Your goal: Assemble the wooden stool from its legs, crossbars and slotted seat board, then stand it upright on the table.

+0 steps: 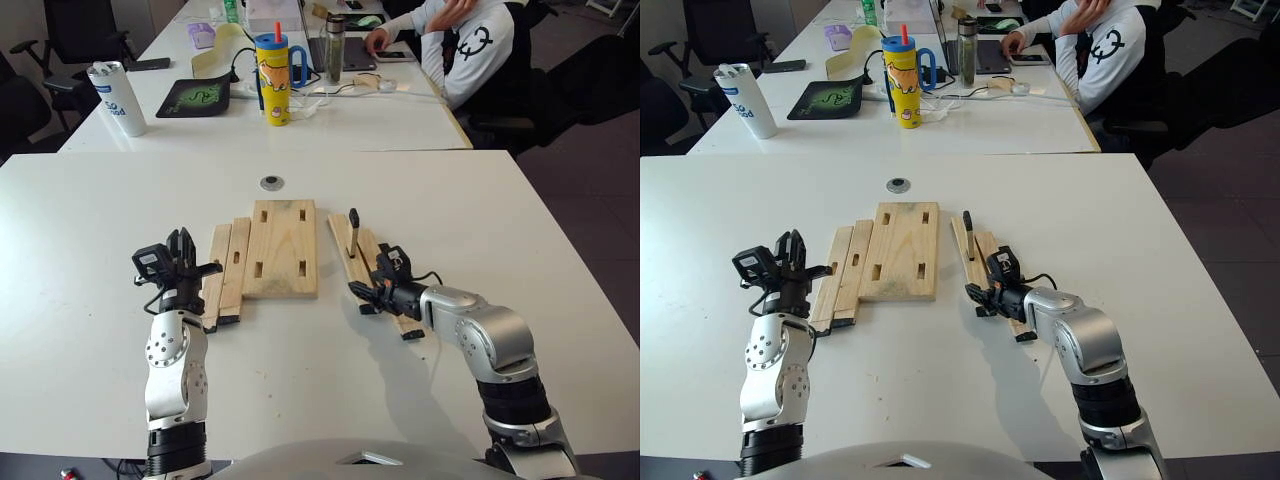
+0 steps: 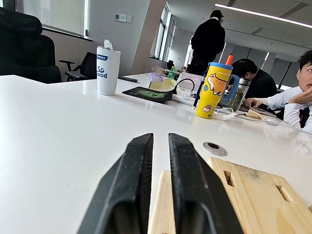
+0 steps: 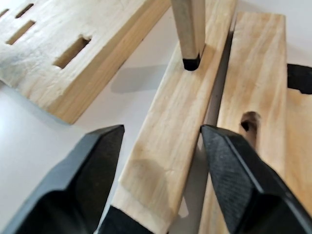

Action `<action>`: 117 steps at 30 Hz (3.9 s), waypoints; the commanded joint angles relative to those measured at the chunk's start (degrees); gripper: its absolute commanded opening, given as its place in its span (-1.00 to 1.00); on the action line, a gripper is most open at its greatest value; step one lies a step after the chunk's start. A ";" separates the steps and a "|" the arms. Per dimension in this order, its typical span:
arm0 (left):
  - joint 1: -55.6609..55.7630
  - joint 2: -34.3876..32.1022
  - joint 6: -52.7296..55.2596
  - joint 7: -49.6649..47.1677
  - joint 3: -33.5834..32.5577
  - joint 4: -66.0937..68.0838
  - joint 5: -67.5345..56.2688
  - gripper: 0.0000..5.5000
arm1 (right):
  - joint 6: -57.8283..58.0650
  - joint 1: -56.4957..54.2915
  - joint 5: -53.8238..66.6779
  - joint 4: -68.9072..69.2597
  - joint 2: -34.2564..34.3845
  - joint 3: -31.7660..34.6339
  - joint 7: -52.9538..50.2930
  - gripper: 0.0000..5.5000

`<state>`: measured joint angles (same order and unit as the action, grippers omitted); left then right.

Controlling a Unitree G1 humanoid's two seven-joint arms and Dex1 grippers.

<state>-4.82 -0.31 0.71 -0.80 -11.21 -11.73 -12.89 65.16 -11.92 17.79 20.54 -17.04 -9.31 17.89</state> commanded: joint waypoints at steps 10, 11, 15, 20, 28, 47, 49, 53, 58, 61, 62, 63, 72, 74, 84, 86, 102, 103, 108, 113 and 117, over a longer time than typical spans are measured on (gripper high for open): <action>2.20 -0.37 0.34 0.85 0.87 1.79 0.21 -0.78 | -1.07 -6.86 -9.91 -14.86 4.98 -5.51 -8.74 0.07; 2.38 -0.42 0.35 0.95 0.92 1.97 0.21 -0.78 | -1.42 -7.02 -10.18 -15.37 5.32 -5.50 -8.96 0.07; 2.28 -0.48 0.35 1.06 0.69 1.88 0.20 -0.78 | -2.17 -7.68 -10.81 -16.89 6.74 -4.79 -9.63 -0.01; 1.69 -0.19 0.13 0.96 0.66 1.72 0.31 -0.78 | -4.15 -8.28 -11.34 -17.47 8.39 -2.97 -10.48 -0.24; 3.92 -0.91 0.69 2.47 0.63 2.92 -0.88 -0.78 | -11.94 -13.99 -7.33 -17.36 15.55 9.01 -12.72 -0.24; 9.78 4.89 28.79 11.89 3.55 -6.93 -42.94 -0.17 | -44.48 -16.19 -4.51 -21.01 -3.24 -1.71 29.68 -0.24; 10.10 5.52 28.65 11.19 3.04 -6.68 -44.46 -0.06 | -45.33 -16.02 -4.28 -20.81 -3.61 -1.80 31.07 -0.24; 10.52 5.72 28.15 10.85 2.04 -6.42 -47.58 0.07 | -45.61 -16.83 -3.52 -20.81 -3.65 -1.18 32.98 -0.24; 9.97 6.37 26.76 10.21 2.45 -6.86 -48.71 0.07 | -47.06 -16.73 -3.68 -19.70 -4.58 -2.51 35.95 -0.24; 9.25 6.86 25.73 10.33 2.99 -7.17 -48.91 0.01 | -46.78 -16.44 -2.63 -18.47 -4.84 -2.69 37.49 -0.24; 8.83 6.93 25.39 10.23 3.27 -7.40 -48.86 -0.04 | -46.83 -16.35 -2.67 -18.19 -4.96 -2.85 37.85 -0.24; 8.43 7.03 25.09 10.03 3.51 -7.65 -48.89 -0.08 | -46.90 -16.20 -2.78 -17.96 -5.07 -2.96 38.07 -0.24; 5.02 8.13 22.12 5.85 2.98 -9.57 -52.22 -0.58 | -47.98 -14.20 -4.21 -16.30 -5.34 -4.04 37.52 -0.24; 4.15 8.05 21.48 5.27 3.06 -9.69 -52.48 -0.61 | -48.71 -13.49 -4.89 -16.05 -5.69 -4.53 37.46 -0.24; 3.31 8.67 17.85 1.56 1.51 -8.13 -52.31 -0.62 | -50.47 -11.88 -5.81 -15.55 -7.33 -6.39 39.02 -0.08; 3.16 8.23 16.76 0.77 1.11 -7.95 -51.87 -0.62 | -50.62 -11.66 -5.91 -15.31 -7.47 -6.31 38.88 0.04; -1.81 -8.49 17.33 2.06 -9.45 -15.53 -46.09 -0.62 | -59.14 -13.05 -15.40 -32.10 -4.17 0.55 17.54 -0.02; -2.29 -8.61 17.48 2.11 -9.35 -15.92 -45.79 -0.62 | -59.29 -12.75 -15.71 -32.44 -3.66 0.75 16.23 -0.08; -1.42 -8.21 17.08 1.66 -8.16 -12.87 -41.35 -0.62 | -58.50 -11.36 -16.77 -32.85 0.03 2.34 8.15 -0.39; -1.20 -8.16 16.46 1.85 -9.38 -11.66 -39.35 -0.62 | -58.28 -10.49 -17.89 -33.08 1.95 3.48 3.27 -0.40; -1.18 -9.30 16.21 3.03 -8.87 -10.82 -36.40 -0.62 | -58.34 -9.29 -18.21 -33.19 2.60 3.69 1.25 -0.40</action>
<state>-6.12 -8.34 16.58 1.94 -20.27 -23.65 -51.97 6.29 -22.42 0.33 -12.27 -14.93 -6.00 20.41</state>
